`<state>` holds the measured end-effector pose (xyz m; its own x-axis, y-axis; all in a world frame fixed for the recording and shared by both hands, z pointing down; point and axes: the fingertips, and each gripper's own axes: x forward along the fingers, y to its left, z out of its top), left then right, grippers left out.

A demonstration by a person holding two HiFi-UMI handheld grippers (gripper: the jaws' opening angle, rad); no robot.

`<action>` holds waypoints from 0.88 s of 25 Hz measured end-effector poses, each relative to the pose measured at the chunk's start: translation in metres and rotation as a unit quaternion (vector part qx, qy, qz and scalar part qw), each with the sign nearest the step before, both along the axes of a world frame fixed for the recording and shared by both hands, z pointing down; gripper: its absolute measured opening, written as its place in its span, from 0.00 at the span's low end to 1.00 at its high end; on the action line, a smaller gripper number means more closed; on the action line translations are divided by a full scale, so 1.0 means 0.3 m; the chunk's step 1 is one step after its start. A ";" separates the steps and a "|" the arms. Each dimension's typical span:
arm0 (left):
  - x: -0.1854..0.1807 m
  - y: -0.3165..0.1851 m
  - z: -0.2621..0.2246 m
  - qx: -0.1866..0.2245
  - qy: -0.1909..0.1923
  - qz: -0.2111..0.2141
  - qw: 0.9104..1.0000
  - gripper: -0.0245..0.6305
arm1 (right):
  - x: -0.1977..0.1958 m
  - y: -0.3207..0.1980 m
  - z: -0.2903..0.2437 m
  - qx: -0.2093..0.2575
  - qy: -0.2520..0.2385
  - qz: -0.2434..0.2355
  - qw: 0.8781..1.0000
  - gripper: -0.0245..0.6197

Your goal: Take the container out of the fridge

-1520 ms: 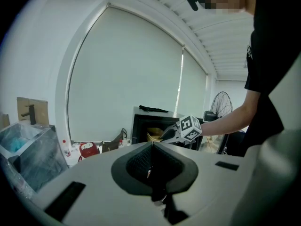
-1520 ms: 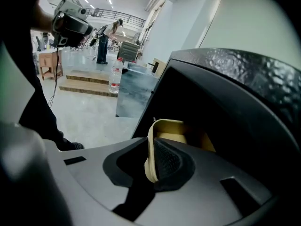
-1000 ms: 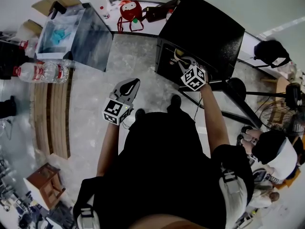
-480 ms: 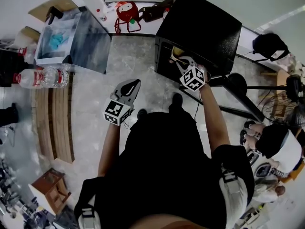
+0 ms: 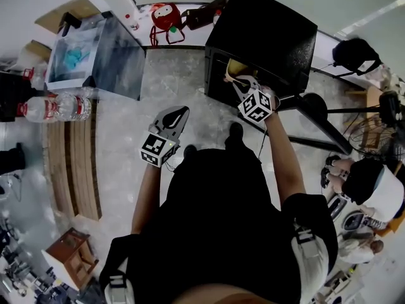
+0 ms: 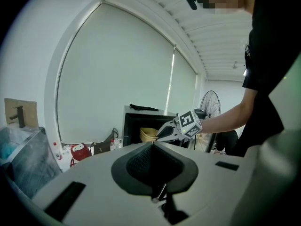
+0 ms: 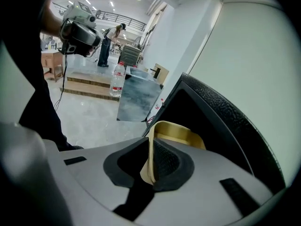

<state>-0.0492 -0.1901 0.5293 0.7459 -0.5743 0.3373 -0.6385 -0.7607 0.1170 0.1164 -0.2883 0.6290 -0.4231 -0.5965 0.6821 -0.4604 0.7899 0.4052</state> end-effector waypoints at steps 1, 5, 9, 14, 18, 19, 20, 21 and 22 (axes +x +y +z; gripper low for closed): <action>0.003 0.004 -0.004 0.000 -0.001 0.003 1.000 0.07 | -0.004 0.008 -0.005 0.002 0.001 -0.001 1.000 0.08; 0.004 0.024 0.001 -0.003 -0.005 0.012 1.000 0.07 | -0.019 0.037 -0.012 0.004 0.004 -0.004 1.000 0.08; 0.005 0.035 -0.001 -0.001 -0.003 0.019 1.000 0.07 | -0.032 0.056 -0.020 0.005 0.000 0.000 1.000 0.08; -0.001 0.053 0.002 -0.002 -0.001 0.025 1.000 0.07 | -0.048 0.086 -0.021 0.002 -0.004 0.005 1.000 0.08; -0.018 0.070 0.006 -0.004 0.000 0.030 1.000 0.07 | -0.068 0.111 -0.019 0.000 -0.002 0.008 1.000 0.08; -0.024 0.075 0.006 -0.004 0.001 0.031 1.000 0.07 | -0.076 0.117 -0.020 0.000 -0.001 0.008 1.000 0.08; -0.030 0.080 0.006 -0.005 0.001 0.031 1.000 0.07 | -0.083 0.125 -0.021 -0.001 -0.001 0.008 1.000 0.08; -0.035 0.085 0.006 -0.005 0.002 0.032 0.999 0.07 | -0.090 0.132 -0.020 -0.001 0.000 0.008 1.000 0.08; -0.040 0.091 0.006 -0.005 0.002 0.033 0.999 0.07 | -0.095 0.139 -0.020 -0.001 0.000 0.008 1.000 0.08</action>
<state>-0.0611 -0.1629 0.5312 0.7834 -0.5210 0.3388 -0.5868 -0.7996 0.1273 0.0880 -0.2467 0.6231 -0.4125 -0.6016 0.6840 -0.4734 0.7831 0.4033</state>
